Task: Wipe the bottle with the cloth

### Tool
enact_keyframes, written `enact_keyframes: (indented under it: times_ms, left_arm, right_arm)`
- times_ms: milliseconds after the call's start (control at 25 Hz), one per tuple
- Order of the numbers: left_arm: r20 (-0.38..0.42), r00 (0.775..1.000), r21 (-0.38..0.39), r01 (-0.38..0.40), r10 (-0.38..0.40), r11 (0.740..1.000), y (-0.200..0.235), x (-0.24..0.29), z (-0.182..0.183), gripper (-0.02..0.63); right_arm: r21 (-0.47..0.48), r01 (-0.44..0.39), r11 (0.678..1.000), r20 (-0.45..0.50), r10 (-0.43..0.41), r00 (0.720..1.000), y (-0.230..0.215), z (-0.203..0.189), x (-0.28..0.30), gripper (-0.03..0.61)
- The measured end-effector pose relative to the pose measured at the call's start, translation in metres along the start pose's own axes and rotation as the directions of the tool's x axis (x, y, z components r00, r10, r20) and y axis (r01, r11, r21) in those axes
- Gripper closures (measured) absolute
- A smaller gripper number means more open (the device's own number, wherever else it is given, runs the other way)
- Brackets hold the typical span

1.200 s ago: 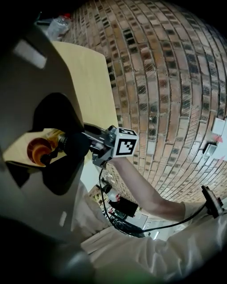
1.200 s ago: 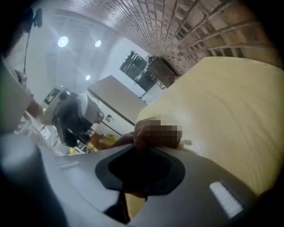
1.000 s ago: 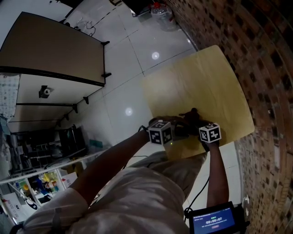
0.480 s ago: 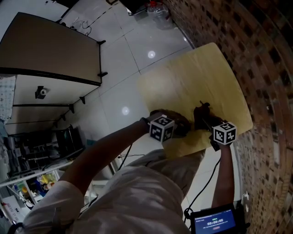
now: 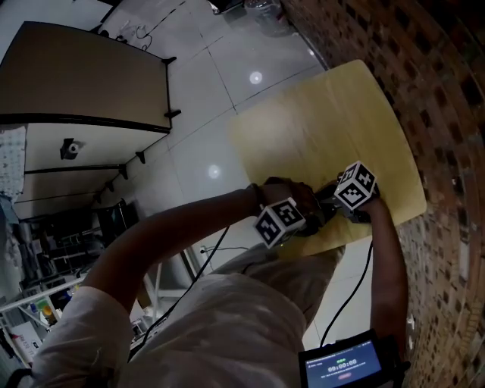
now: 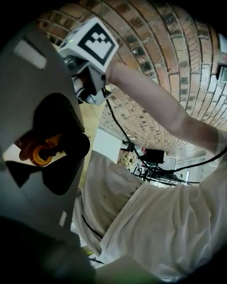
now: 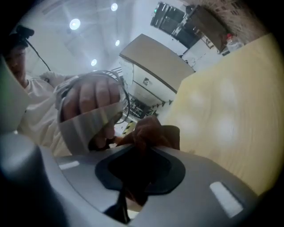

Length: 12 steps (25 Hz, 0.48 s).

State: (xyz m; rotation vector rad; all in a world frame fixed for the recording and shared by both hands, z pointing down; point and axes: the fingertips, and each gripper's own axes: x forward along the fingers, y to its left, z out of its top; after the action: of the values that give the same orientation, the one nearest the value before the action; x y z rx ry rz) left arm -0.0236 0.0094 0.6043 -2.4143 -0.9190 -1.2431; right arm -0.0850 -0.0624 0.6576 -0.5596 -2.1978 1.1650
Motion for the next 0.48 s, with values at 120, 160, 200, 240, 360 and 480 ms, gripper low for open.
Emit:
enact_keyframes:
  times_ms: [120, 160, 200, 240, 360, 480]
  left_arm:
    - [0.032, 0.999, -0.028, 0.003, -0.002, 1.000, 0.001, -0.001, 0.002, 0.436]
    - [0.044, 0.999, -0.042, -0.001, 0.003, 0.999, 0.001, -0.002, 0.002, 0.436]
    - [0.054, 0.998, -0.056, -0.008, 0.011, 0.998, 0.001, -0.002, 0.002, 0.436]
    - [0.062, 0.998, -0.066, -0.016, 0.020, 0.998, 0.001, -0.002, 0.002, 0.436]
    - [0.074, 0.995, -0.104, -0.055, 0.063, 0.993, 0.003, -0.001, 0.002, 0.436]
    - [0.101, 0.982, -0.224, -0.134, 0.159, 0.965, 0.012, -0.006, -0.002, 0.436]
  right_arm:
    - [-0.011, 0.089, 0.996, -0.152, -0.090, 0.984, -0.030, -0.019, 0.021, 0.515]
    - [-0.045, 0.154, 0.987, -0.210, -0.160, 0.964, -0.044, -0.028, 0.028, 0.515]
    - [-0.097, 0.220, 0.971, -0.257, -0.238, 0.937, -0.057, -0.035, 0.035, 0.515]
    - [-0.156, 0.276, 0.948, -0.283, -0.311, 0.907, -0.067, -0.041, 0.041, 0.515]
    - [-0.234, 0.430, 0.872, -0.210, -0.477, 0.853, -0.080, -0.041, 0.037, 0.515]
    - [-0.067, 0.606, 0.793, 0.082, -0.601, 0.795, -0.079, -0.021, -0.006, 0.514]
